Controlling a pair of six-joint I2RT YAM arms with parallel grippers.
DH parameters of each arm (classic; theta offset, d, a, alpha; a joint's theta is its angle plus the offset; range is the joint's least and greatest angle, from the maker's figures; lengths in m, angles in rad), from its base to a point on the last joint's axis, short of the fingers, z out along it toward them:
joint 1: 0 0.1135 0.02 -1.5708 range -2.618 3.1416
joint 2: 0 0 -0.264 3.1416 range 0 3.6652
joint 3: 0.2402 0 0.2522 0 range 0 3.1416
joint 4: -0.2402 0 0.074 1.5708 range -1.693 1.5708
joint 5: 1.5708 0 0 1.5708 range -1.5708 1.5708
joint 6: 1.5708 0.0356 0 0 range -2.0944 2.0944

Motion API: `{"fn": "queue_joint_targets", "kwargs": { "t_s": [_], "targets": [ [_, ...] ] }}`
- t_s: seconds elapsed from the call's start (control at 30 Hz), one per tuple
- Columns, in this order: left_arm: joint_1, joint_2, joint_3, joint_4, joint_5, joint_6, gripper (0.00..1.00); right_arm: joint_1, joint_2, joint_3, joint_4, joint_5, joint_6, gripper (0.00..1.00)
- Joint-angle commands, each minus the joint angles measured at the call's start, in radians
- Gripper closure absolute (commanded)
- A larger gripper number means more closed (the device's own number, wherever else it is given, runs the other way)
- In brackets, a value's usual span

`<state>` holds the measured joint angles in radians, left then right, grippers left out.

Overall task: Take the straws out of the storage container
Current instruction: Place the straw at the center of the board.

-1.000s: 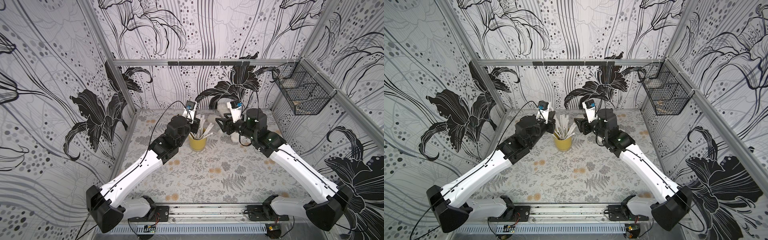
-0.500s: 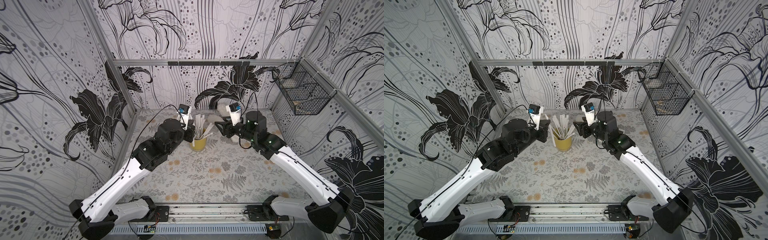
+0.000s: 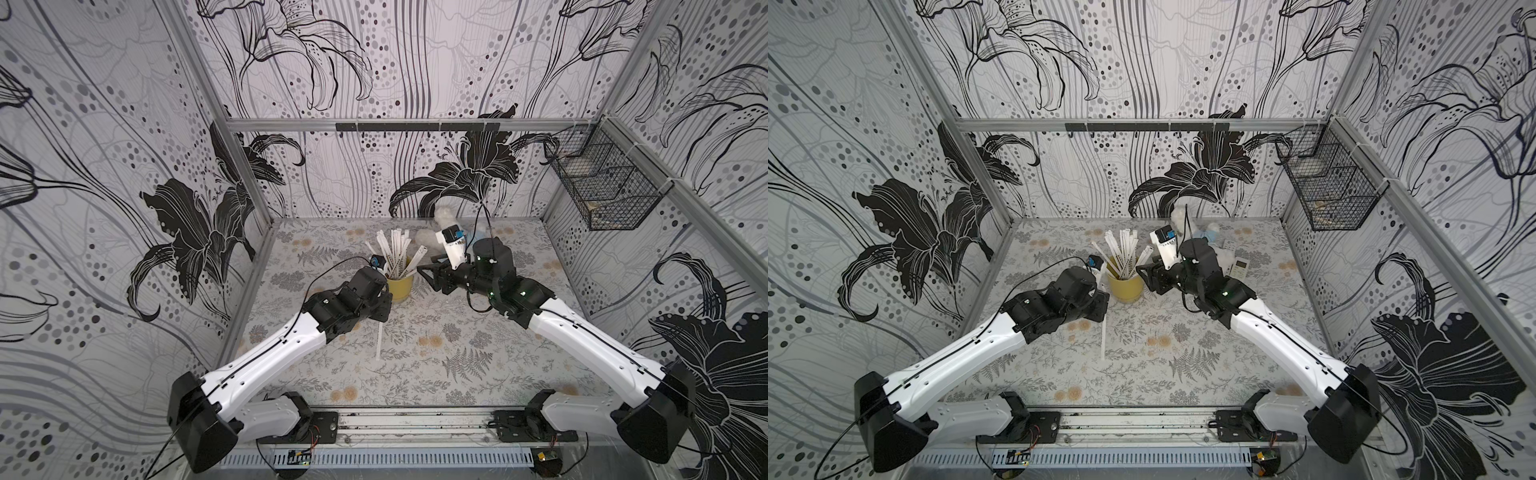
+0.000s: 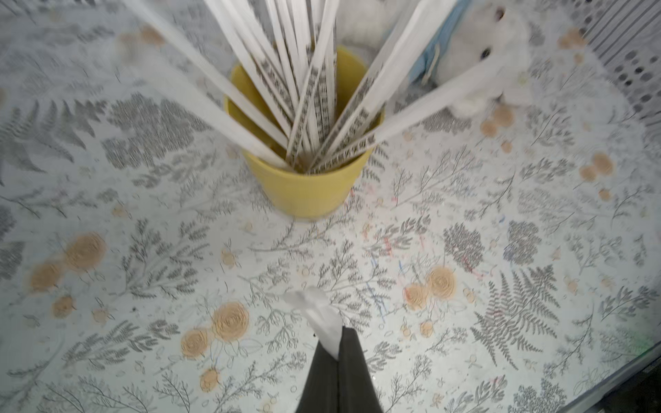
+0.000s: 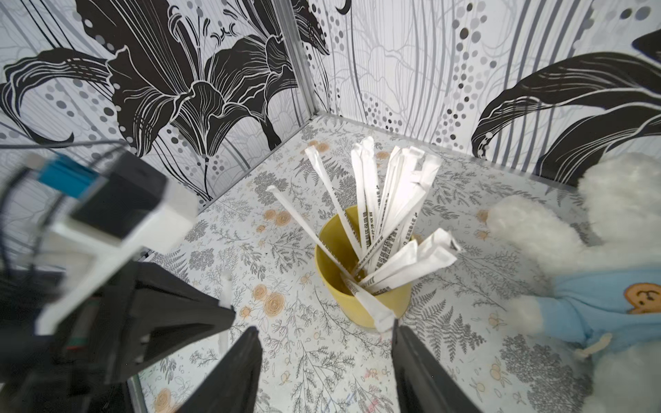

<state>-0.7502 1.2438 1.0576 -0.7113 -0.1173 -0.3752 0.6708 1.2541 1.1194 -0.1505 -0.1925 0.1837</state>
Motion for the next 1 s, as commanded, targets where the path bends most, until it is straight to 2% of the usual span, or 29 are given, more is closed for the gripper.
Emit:
{"fn": "queue_joint_targets", "kwargs": {
  "t_s": [0.0,0.2,0.43,0.67,0.97],
  "targets": [
    [0.013,0.054,-0.013,0.041,0.100,-0.060,1.00,0.006,-0.010,-0.007,0.018,-0.007,0.030,0.38],
    [0.095,0.201,-0.009,-0.009,0.231,-0.024,1.00,0.006,-0.031,-0.023,0.026,-0.003,0.025,0.38],
    [0.183,0.288,0.005,-0.049,0.232,0.014,1.00,0.006,-0.035,-0.032,0.021,0.024,0.010,0.37],
    [0.229,0.352,-0.009,-0.017,0.245,0.032,1.00,0.006,-0.044,-0.042,0.027,0.051,0.000,0.36],
    [0.271,0.393,-0.034,0.028,0.303,0.036,0.94,0.006,-0.036,-0.038,0.023,0.070,-0.010,0.35]
  ]
}}
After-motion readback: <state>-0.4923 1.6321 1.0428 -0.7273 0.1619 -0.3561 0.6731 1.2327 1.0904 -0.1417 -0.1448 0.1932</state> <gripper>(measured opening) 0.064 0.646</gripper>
